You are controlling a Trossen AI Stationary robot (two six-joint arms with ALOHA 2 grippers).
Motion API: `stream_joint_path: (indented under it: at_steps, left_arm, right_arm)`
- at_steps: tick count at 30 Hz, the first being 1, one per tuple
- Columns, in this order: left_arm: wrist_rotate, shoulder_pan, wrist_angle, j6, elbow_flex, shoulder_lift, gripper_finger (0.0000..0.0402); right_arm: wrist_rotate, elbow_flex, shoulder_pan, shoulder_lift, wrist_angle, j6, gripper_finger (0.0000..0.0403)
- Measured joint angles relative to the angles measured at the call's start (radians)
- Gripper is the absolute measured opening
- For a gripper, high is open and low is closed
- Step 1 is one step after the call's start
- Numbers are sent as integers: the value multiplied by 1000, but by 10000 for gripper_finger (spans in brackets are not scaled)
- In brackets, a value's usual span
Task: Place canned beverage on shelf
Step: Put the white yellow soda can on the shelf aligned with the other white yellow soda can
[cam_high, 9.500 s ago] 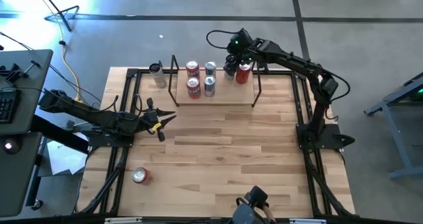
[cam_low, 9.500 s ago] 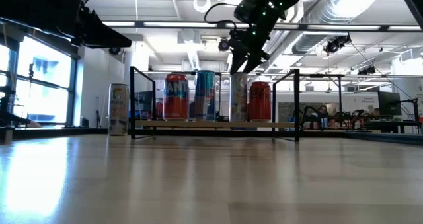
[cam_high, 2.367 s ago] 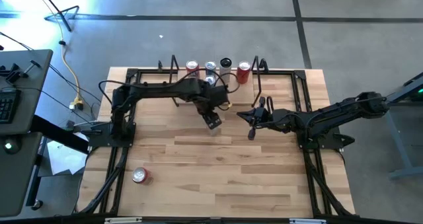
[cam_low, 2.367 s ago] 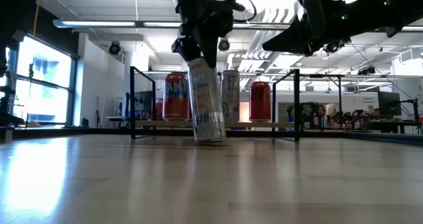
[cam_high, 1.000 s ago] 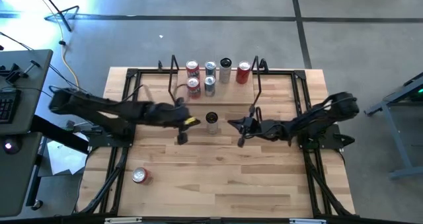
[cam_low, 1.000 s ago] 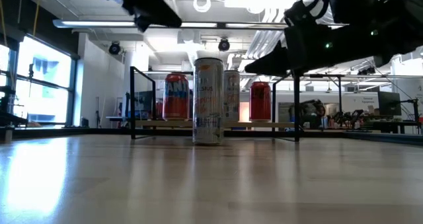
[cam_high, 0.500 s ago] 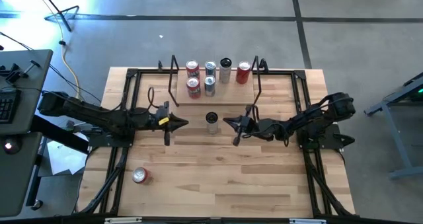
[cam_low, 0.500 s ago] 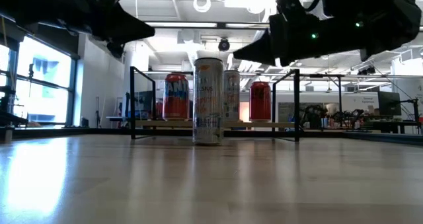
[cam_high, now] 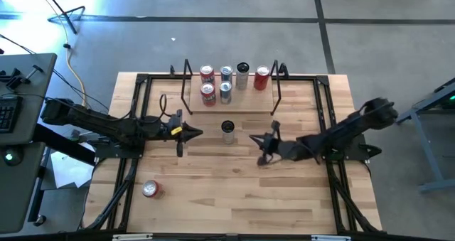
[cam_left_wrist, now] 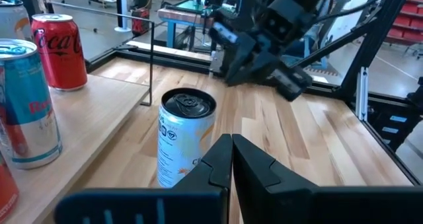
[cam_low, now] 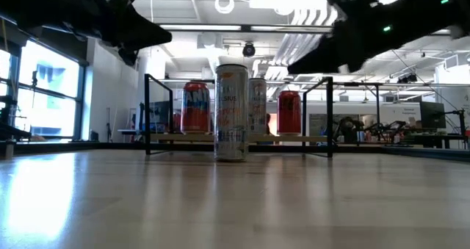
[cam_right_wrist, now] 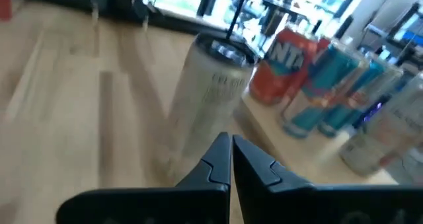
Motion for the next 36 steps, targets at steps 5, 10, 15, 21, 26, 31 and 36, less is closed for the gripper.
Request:
stream_joint_path:
  at_steps: [5, 10, 15, 21, 26, 31, 36]
  left_arm:
    - [0, 0, -1, 28, 0, 8, 3]
    - [0, 0, 0, 29, 0, 16, 3]
    - [0, 0, 4, 8, 0, 14, 3]
    - [0, 0, 4, 8, 0, 13, 3]
    - [12, 0, 0, 6, 0, 13, 3]
    - [23, 0, -2, -2, 0, 13, 3]
    - [23, 0, -2, -1, 0, 13, 3]
  right_arm:
    - [5, -7, 82, -41, -119, 171, 0]
    - [-12, -32, 76, 30, -58, 251, 1]
    - [-38, -37, 57, 127, 107, 224, 22]
    - [-35, 4, 14, 183, 186, 238, 110]
    - [-22, 117, -19, 218, 188, 206, 215]
    - [81, 239, -21, 275, 169, 139, 285]
    - [167, 337, -46, 351, 121, 141, 295]
